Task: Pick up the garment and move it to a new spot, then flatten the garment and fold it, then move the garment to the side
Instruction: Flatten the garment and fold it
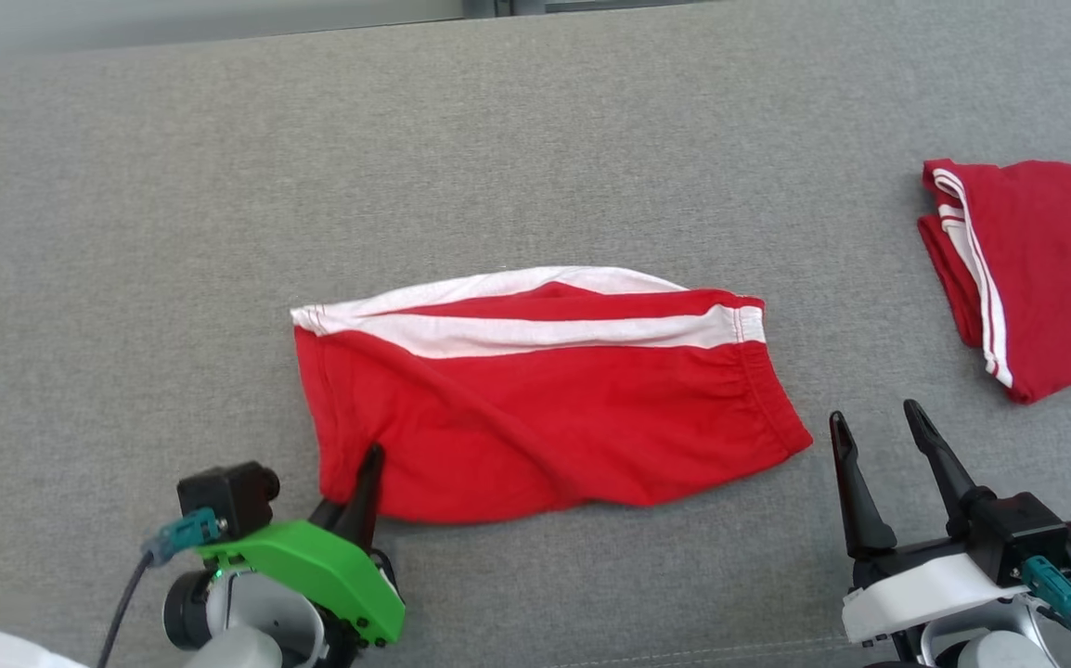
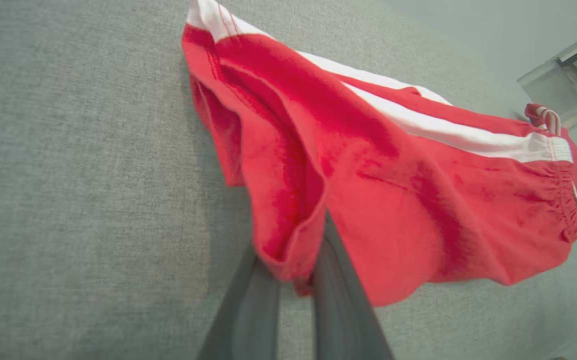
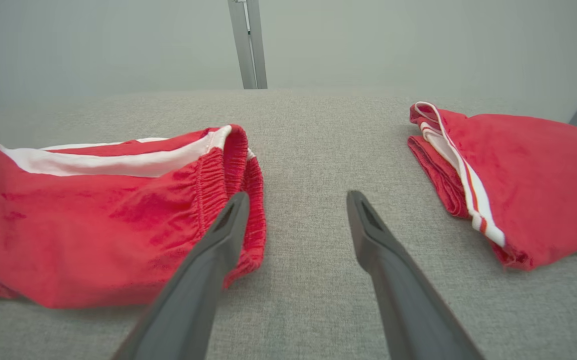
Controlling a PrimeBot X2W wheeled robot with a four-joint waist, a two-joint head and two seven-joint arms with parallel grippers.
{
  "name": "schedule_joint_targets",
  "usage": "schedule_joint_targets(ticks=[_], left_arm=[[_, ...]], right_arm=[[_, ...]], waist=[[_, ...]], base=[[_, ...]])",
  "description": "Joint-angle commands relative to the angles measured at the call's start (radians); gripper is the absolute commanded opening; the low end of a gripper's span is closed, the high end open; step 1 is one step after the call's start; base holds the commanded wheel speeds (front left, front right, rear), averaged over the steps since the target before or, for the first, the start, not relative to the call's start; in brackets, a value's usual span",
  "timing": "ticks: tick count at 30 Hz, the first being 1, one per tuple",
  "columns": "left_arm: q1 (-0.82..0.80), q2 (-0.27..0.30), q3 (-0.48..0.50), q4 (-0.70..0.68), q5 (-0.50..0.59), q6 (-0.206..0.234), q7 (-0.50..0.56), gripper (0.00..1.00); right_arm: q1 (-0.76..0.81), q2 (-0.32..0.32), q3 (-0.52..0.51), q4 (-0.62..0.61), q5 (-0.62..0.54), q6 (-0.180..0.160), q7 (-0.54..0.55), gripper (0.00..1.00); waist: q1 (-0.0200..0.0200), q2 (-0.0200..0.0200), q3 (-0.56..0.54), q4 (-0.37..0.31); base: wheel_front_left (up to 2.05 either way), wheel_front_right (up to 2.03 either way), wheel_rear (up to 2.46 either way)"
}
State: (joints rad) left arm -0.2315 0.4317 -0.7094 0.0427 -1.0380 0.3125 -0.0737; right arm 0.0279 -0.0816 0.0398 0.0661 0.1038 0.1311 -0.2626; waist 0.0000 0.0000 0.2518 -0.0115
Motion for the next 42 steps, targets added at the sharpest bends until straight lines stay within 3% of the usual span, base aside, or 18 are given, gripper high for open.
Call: schedule_joint_targets(ticks=[1,4,8,9,11,12,13,18,22,27,33,42], left_arm=[[0.02,0.002,0.004,-0.012,-0.001,0.012,-0.011,0.0],[0.06,0.007,0.001,-0.047,-0.005,0.019,-0.021,0.0],[0.059,0.015,-0.015,-0.031,0.02,-0.002,-0.037,0.0],[0.055,0.01,-0.016,-0.025,0.016,-0.012,-0.043,0.07],[0.045,0.01,-0.016,-0.012,0.028,-0.033,-0.066,0.44],[0.046,0.011,-0.014,0.001,0.029,-0.039,-0.075,0.8],[0.044,0.018,-0.017,0.013,0.042,-0.042,-0.083,1.0],[0.074,0.053,-0.002,0.055,0.087,-0.022,-0.134,1.0],[0.095,0.075,0.037,0.047,0.182,0.009,-0.185,1.0],[0.136,0.044,0.136,0.0,0.299,0.019,-0.192,1.0],[0.225,-0.047,0.249,-0.035,0.437,-0.031,-0.192,1.0],[0.266,-0.159,0.343,-0.001,0.541,-0.142,-0.192,1.0]], right_arm=[[0.01,-0.009,-0.002,0.002,0.001,-0.001,-0.002,1.0],[0.004,-0.018,0.002,0.004,0.002,-0.001,-0.002,1.0],[-0.003,-0.028,0.011,0.009,0.004,-0.001,-0.002,1.0],[-0.005,-0.031,0.013,0.009,0.004,-0.001,-0.002,1.0],[-0.01,-0.033,0.016,0.007,0.004,-0.001,-0.002,1.0],[-0.011,-0.034,0.016,0.004,0.003,-0.001,-0.002,1.0],[-0.011,-0.033,0.018,0.002,0.002,-0.001,-0.002,1.0],[-0.014,-0.036,0.045,-0.014,0.008,-0.001,-0.002,1.0],[-0.032,-0.077,0.099,0.008,-0.007,-0.001,-0.002,1.0],[-0.069,-0.107,0.145,0.067,-0.015,-0.001,0.003,1.0],[-0.163,-0.146,0.198,0.176,-0.012,-0.001,0.099,1.0],[-0.287,-0.157,0.167,0.339,0.036,-0.001,0.187,1.0]], waist=[[0.0,0.0,-0.012,0.031],[0.0,0.0,-0.013,0.043],[0.0,0.0,-0.015,0.048],[0.0,0.0,-0.016,0.047],[0.0,0.0,-0.018,0.042],[0.0,0.0,-0.019,0.039],[0.0,0.0,-0.02,0.035],[0.0,0.0,-0.034,0.025],[0.0,0.0,-0.05,0.038],[0.0,0.0,-0.069,0.065],[0.0,0.0,-0.088,0.119],[0.0,0.0,-0.065,0.172]], base=[[0.0,0.0,0.0],[0.0,0.0,0.0],[0.0,0.0,0.0],[0.0,0.0,0.0],[0.0,0.0,0.0],[0.0,0.0,0.0],[0.0,0.0,0.0],[0.0,0.0,0.0],[0.0,0.0,0.0],[0.0,0.0,0.0],[0.0,0.0,0.0],[0.0,0.0,0.0]])
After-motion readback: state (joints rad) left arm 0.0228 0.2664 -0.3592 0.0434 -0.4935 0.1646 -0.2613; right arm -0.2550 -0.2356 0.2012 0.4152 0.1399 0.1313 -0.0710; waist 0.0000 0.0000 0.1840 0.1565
